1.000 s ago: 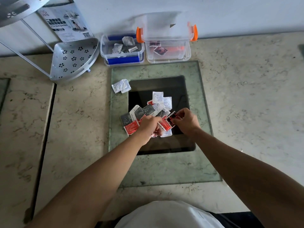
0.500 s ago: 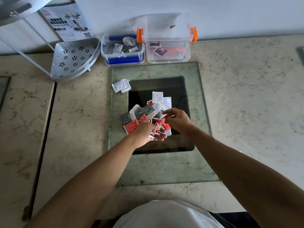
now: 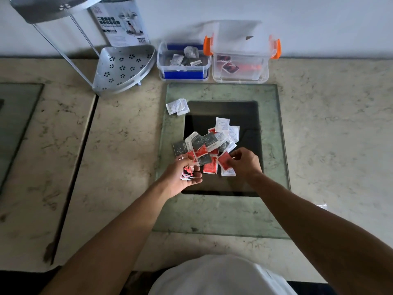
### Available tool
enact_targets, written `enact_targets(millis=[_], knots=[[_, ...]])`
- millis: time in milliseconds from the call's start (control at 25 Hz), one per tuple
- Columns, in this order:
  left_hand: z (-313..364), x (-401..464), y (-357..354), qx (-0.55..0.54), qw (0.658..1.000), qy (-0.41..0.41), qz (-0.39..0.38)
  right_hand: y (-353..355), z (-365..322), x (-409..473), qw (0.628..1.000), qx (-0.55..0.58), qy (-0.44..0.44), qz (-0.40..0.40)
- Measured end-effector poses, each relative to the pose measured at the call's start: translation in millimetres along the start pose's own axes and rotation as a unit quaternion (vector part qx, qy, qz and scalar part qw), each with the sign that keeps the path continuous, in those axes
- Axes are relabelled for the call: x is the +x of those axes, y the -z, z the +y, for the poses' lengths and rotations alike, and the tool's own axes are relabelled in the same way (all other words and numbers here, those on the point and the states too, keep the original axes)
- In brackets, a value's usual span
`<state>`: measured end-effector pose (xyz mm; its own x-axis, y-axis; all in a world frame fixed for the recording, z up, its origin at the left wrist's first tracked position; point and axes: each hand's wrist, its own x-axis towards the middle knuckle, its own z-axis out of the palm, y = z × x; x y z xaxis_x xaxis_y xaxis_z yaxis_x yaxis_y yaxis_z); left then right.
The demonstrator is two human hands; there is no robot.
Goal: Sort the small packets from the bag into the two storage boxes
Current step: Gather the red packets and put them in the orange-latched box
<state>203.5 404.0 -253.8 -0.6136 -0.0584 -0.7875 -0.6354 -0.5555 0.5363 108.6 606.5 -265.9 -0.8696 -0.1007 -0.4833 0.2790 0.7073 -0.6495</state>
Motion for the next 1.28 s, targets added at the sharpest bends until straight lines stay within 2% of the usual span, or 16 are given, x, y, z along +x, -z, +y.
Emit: enact_targets(millis=[120,160,240,320,440,560,600,640,680,760,800,1000,1080,1200,1280], knots=[[-6.1,-2.8,3.9,0.017,0.999,-0.027,-0.010,-12.6,-15.6,-18.2,0.978,0.168,-0.051,-0.115],[-7.5,-4.3,4.6,0.022,0.999,-0.033,-0.018,-19.1,-20.0,-23.3,0.972,0.177,-0.056,-0.145],[-10.2,-4.4,5.3,0.036,0.998,-0.042,-0.009,-33.5,-23.7,-27.8,0.975,0.125,-0.045,-0.179],[-9.9,-2.7,9.9,0.049,0.998,-0.028,0.018,-43.9,-23.3,-27.2,0.990,0.028,-0.020,-0.139],[-4.3,-4.6,20.4,0.016,1.000,-0.012,0.020,-47.9,-21.6,-26.1,0.992,-0.118,0.031,-0.018],[3.9,-4.9,28.7,0.003,0.999,-0.031,0.039,-51.3,-23.8,-26.8,0.982,-0.179,0.060,-0.019],[6.2,-4.1,28.4,0.048,0.995,-0.059,0.059,-52.3,-23.8,-26.5,0.979,-0.193,0.065,-0.022],[8.5,-2.3,28.4,0.137,0.981,-0.103,0.091,-53.1,-23.5,-26.1,0.978,-0.198,0.067,-0.022],[10.1,2.0,29.5,0.258,0.945,-0.156,0.129,-53.4,-23.0,-25.4,0.977,-0.201,0.069,-0.020],[11.4,8.1,28.2,0.462,0.837,-0.247,0.157,-52.1,-21.1,-23.3,0.976,-0.204,0.070,-0.025],[11.8,11.1,26.5,0.506,0.809,-0.257,0.150,-50.7,-21.3,-22.5,0.975,-0.208,0.065,-0.030],[6.3,26.7,23.3,0.588,0.754,-0.252,0.151,-41.9,-21.7,-19.6,0.984,-0.162,0.055,-0.059],[5.8,28.5,25.7,0.570,0.764,-0.261,0.152,-36.4,-16.9,-18.0,0.995,-0.086,0.027,-0.050],[5.5,23.4,30.5,0.524,0.790,-0.269,0.168,-27.4,-12.5,-17.8,0.999,0.013,-0.039,0.022],[6.2,19.2,31.8,0.466,0.827,-0.254,0.183,-24.1,-15.3,-17.1,0.995,0.049,-0.055,0.070]])
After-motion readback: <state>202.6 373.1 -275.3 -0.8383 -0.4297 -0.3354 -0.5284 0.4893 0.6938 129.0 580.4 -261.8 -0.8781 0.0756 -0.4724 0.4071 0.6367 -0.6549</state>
